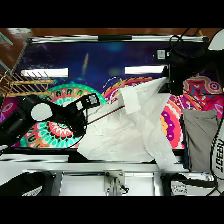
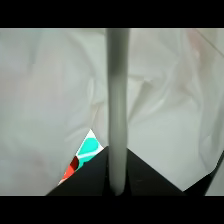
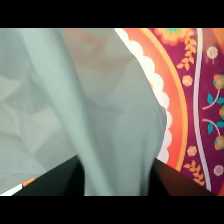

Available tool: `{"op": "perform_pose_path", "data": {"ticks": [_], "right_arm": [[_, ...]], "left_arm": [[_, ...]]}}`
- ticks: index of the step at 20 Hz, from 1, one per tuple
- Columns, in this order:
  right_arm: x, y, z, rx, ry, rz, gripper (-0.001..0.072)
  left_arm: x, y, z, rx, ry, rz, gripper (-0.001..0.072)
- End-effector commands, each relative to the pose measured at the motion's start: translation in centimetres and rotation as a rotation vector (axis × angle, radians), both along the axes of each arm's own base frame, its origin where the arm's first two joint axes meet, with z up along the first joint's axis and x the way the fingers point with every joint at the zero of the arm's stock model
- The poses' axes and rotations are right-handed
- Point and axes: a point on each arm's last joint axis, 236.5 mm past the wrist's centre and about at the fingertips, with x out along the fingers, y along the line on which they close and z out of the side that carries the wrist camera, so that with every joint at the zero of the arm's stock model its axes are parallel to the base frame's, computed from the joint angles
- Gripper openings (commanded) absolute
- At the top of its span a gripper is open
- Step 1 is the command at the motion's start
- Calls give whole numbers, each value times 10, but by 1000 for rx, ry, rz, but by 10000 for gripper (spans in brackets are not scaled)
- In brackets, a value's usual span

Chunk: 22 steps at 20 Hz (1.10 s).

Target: Fold the shirts.

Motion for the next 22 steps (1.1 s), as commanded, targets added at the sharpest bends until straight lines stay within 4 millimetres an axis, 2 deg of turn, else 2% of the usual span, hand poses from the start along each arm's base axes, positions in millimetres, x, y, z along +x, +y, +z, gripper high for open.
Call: {"op": "perform_pose_path", "data": {"ticks": [1,2,3,5,6,7,8,10,12,14,17,20,21,22], "right_arm": [[-5,4,-6,-38,21,9,302],[-8,3,-7,-40,40,-4,149],[-13,2,-8,-48,60,-2,61],[-15,0,-9,-51,82,-28,60],[-15,0,-9,-51,88,-42,60],[-17,0,-8,-48,95,-50,59],[-19,0,-8,-48,108,-56,58],[-20,0,-6,-43,112,-75,56],[-22,0,2,-39,90,-81,54],[-23,0,13,-29,59,-112,54],[-28,-1,27,-22,29,-148,54],[-35,-1,42,-2,10,-189,53],[-37,-1,48,3,-1,-203,53],[-40,-1,53,8,-12,-214,53]], "left_arm": [[7,0,-1,-5,-13,3,35],[11,2,0,-8,-19,16,36],[18,5,2,-17,-32,37,37],[37,11,9,-43,-74,86,54],[46,16,12,-49,-97,107,185],[56,21,18,-55,-124,130,452],[65,26,25,-59,-149,151,618],[87,46,43,-32,-226,191,667],[110,70,69,-7,-311,250,667],[133,96,103,-24,-388,345,667],[152,132,159,-78,-484,488,667],[146,170,212,-204,-514,721,665],[137,185,218,-228,-498,797,663],[125,200,210,-245,-438,884,661]]}}
